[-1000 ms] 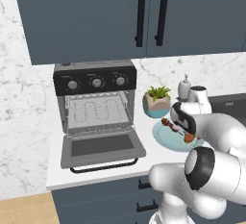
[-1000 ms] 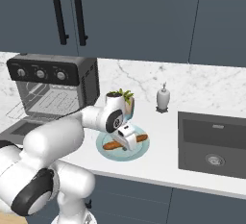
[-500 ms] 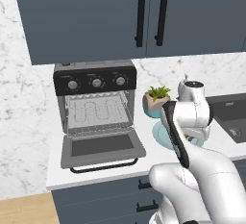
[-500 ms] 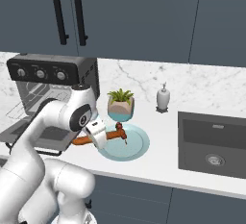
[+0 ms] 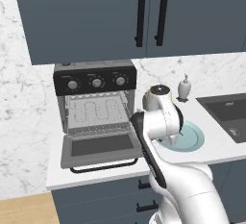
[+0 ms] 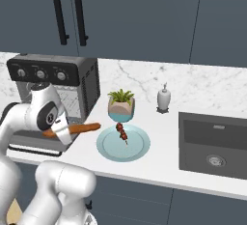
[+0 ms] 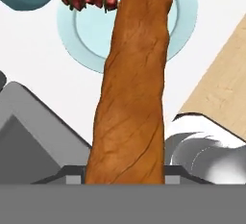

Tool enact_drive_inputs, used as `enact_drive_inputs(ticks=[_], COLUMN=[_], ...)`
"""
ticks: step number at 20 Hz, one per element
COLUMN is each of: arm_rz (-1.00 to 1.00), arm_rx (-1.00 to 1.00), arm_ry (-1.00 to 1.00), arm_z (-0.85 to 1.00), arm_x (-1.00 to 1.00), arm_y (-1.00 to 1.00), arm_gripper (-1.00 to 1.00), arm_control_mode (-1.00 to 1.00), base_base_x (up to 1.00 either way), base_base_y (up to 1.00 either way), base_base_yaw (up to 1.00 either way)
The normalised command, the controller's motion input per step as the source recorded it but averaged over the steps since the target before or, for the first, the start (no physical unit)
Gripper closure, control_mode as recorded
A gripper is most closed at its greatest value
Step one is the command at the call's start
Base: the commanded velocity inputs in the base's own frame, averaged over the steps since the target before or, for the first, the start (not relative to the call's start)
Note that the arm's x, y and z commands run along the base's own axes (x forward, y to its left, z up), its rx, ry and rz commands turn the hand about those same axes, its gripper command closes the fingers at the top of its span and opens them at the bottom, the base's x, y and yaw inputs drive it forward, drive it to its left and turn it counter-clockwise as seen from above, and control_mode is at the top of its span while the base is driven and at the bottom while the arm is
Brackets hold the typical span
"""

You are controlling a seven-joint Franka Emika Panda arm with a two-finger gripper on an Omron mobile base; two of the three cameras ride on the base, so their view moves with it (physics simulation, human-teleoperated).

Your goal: Pick up the kebab skewer and baguette bread, and place them inside the toaster oven. Close the toaster oven door and start by setting the timer.

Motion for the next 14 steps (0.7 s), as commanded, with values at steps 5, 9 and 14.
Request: enact_drive_inputs(ticks=[5,9,14], arm_rz=[-0.21,-0.05,0.00], arm_rx=[0.00,0.00,0.00], arm_ry=[-0.02,-0.06,-0.07], arm_z=[0.15,0.18,0.00], arm_x=[0.58,0.75,0.64], arm_y=[1.00,0.80,0.65], arm_gripper=[1.00,1.00,1.00], arm_control_mode=[-1.00,-1.00,-1.00], base_base_x=[0.00,0.00,0.00], base_base_y=[0.00,0.00,0.00], base_base_yaw=[0.00,0.00,0.00])
